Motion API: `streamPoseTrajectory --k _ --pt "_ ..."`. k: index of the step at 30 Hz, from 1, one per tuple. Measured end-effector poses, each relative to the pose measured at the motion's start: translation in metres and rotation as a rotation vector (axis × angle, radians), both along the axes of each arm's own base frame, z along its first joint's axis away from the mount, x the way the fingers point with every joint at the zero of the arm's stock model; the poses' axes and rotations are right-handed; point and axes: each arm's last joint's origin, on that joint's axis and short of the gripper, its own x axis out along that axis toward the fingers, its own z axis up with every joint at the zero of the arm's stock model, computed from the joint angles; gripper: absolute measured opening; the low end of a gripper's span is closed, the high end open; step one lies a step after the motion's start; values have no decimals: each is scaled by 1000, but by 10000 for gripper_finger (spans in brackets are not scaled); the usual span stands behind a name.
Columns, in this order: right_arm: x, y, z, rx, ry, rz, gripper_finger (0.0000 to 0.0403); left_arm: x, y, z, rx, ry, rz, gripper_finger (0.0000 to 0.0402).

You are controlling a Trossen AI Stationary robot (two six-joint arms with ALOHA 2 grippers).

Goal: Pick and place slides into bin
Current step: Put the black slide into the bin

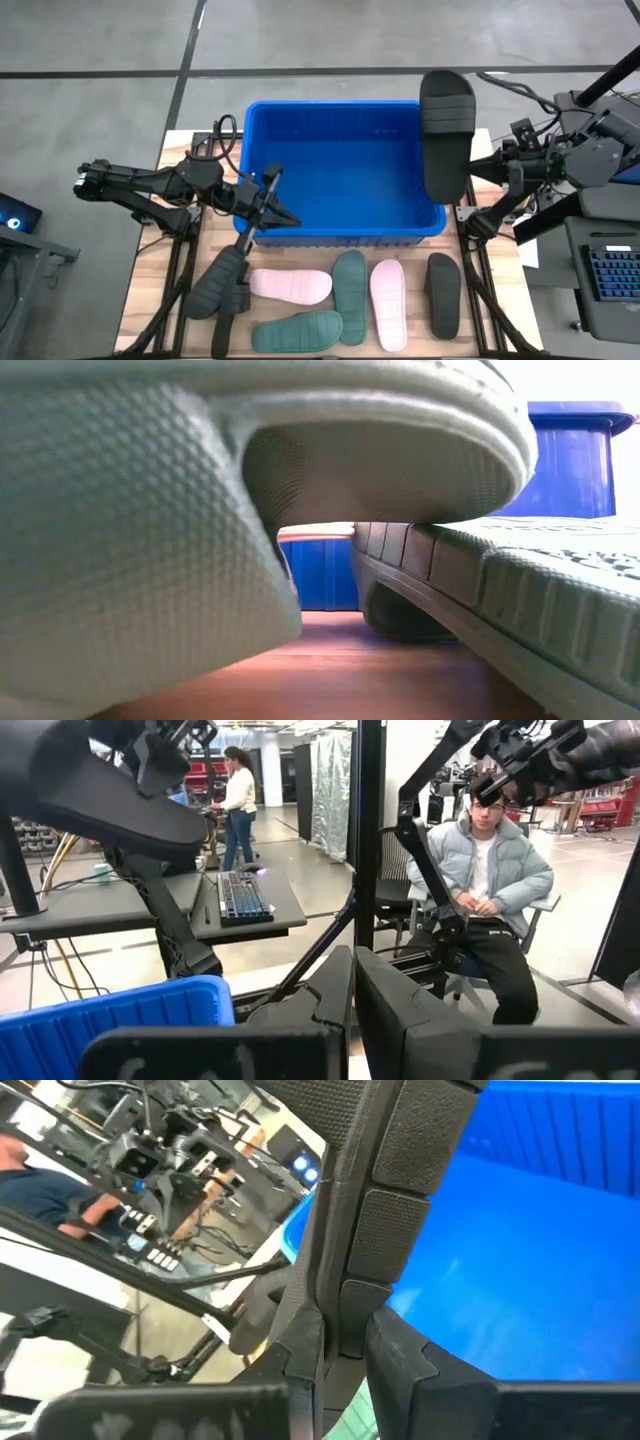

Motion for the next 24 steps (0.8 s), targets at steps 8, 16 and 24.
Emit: streamPoseTrajectory --k 8,16,24 --pt "-26 -26 -20 23 -124 -36 39 0 1 1 -4 -18 39 0" --pt "-34 -34 -22 -27 -291 -22 39 1 1 3 -9 -44 45 0" --pt "-32 -33 -26 -132 -337 -37 39 1 4 2 -17 -41 97 0"
